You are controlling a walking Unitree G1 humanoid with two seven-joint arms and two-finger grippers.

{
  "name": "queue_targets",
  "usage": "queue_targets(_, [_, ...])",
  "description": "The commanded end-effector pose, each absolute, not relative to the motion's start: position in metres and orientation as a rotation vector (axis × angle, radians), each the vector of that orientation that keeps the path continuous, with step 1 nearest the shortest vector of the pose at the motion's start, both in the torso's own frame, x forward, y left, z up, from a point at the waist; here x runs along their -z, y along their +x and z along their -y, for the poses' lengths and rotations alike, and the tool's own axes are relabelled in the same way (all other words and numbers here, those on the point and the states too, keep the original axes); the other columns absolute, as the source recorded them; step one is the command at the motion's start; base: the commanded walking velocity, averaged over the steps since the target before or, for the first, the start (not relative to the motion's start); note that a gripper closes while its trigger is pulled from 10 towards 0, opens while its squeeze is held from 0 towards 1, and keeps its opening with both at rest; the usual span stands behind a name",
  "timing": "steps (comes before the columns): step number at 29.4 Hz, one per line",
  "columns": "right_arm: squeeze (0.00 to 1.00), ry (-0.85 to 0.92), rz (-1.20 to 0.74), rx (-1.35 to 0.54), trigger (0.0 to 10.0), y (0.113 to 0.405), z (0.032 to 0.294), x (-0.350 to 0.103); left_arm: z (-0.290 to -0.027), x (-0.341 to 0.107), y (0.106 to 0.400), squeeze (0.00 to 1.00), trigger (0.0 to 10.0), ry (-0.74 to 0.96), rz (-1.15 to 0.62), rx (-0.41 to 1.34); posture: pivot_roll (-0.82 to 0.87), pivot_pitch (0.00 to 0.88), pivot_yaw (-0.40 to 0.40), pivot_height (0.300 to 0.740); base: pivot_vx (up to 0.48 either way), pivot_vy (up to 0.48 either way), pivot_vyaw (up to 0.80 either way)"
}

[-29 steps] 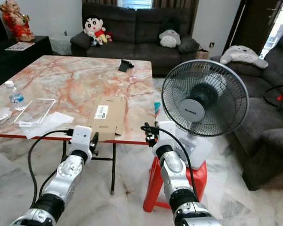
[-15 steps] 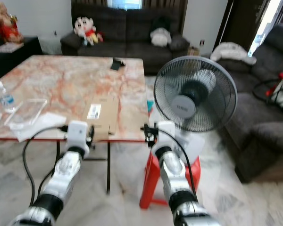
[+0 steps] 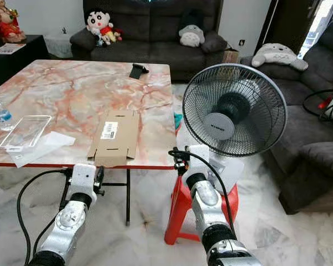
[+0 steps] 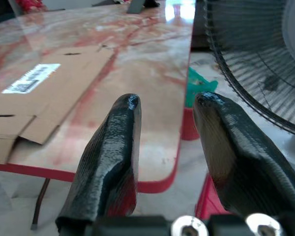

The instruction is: Picking trash to rubbish bin

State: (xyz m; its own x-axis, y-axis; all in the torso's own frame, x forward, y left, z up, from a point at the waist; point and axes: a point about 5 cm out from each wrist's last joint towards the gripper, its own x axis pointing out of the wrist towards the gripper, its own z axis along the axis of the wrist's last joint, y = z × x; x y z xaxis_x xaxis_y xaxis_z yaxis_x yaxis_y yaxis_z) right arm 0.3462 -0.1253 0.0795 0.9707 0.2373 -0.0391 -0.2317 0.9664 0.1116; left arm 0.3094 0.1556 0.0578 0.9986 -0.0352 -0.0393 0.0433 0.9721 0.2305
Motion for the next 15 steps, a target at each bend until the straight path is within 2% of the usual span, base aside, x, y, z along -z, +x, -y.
queue_targets(1, [0.00, 0.105, -0.070, -0.216, 10.0, 0.346, 0.133, -0.077, -0.159, -0.038, 0.298, 0.00, 10.0, 0.256, -0.121, 0.059, -0.03, 0.005, -0.037, 0.740, 0.000, 0.000, 0.00])
queue_targets(11, [0.00, 0.104, -0.068, -0.214, 10.0, 0.346, 0.132, -0.078, -0.187, 0.024, 0.254, 0.00, 10.0, 0.258, -0.460, -0.039, -0.02, 0.007, -0.040, 0.740, 0.000, 0.000, 0.00])
queue_targets(15, [0.00, 0.106, -0.067, -0.217, 10.0, 0.346, 0.131, -0.078, -0.195, 0.035, 0.241, 0.00, 10.0, 0.236, -0.532, -0.080, -0.02, 0.007, -0.040, 0.740, 0.000, 0.000, 0.00])
